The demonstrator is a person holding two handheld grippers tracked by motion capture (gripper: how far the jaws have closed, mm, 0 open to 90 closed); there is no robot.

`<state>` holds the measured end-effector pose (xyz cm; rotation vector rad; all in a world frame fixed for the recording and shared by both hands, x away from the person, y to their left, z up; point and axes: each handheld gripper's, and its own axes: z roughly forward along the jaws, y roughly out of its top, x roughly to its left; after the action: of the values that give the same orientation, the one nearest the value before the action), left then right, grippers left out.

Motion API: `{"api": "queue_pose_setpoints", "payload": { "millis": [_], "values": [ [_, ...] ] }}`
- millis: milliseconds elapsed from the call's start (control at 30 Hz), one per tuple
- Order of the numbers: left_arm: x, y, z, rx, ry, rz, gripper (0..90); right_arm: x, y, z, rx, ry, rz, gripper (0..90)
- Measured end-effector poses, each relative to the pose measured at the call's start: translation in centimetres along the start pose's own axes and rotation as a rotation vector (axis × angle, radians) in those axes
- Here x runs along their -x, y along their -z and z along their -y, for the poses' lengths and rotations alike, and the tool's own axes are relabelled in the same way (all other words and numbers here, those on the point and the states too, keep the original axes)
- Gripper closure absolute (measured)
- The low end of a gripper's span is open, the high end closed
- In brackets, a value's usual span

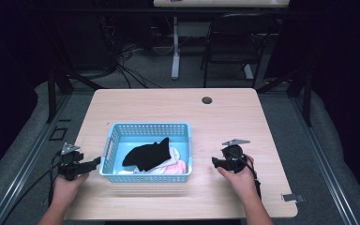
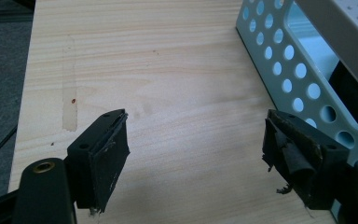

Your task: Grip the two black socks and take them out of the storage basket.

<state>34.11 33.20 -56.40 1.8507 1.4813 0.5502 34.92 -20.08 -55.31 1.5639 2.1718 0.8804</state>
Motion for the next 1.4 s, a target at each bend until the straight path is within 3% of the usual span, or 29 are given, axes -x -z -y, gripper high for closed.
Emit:
{"api": "queue_pose_setpoints", "payload": {
  "millis": [100, 333, 700, 800, 967, 1067, 1167, 1400],
  "values": [
    [0.0, 0.0, 0.0, 0.001, 0.000, 0.002, 22.3, 0.2, 0.1, 0.0, 0.032, -0.007, 0.002, 44.8],
    [0.1, 0.0, -0.1, -0.001, -0.002, 0.001, 22.3, 0.6, 0.1, 0.2, 0.001, -0.084, -0.040, 50.6],
    [0.1, 0.2, -0.1, -0.001, -0.004, 0.003, 22.3, 0.7, 0.2, -0.3, -0.060, -0.105, -0.036, 50.0],
    [0.1, 0.2, -0.1, -0.003, -0.008, 0.007, 22.3, 0.8, 0.6, -1.3, -0.102, -0.101, -0.016, 50.0],
    [0.2, 0.1, -0.1, -0.007, -0.007, 0.004, 22.3, 0.8, 1.7, -3.4, -0.132, -0.075, -0.021, 50.5],
    [0.2, 0.0, -0.1, -0.003, -0.005, 0.006, 22.3, 0.2, 3.1, -6.1, -0.124, -0.059, -0.042, 53.0],
    [0.3, -0.1, -0.2, -0.008, -0.010, 0.004, 22.3, -0.9, 3.8, -8.2, -0.130, -0.052, -0.070, 54.6],
    [0.3, -0.1, -0.2, -0.009, -0.010, 0.004, 22.3, -5.3, 3.9, -12.3, -0.167, 0.036, -0.128, 56.6]
  ]
}}
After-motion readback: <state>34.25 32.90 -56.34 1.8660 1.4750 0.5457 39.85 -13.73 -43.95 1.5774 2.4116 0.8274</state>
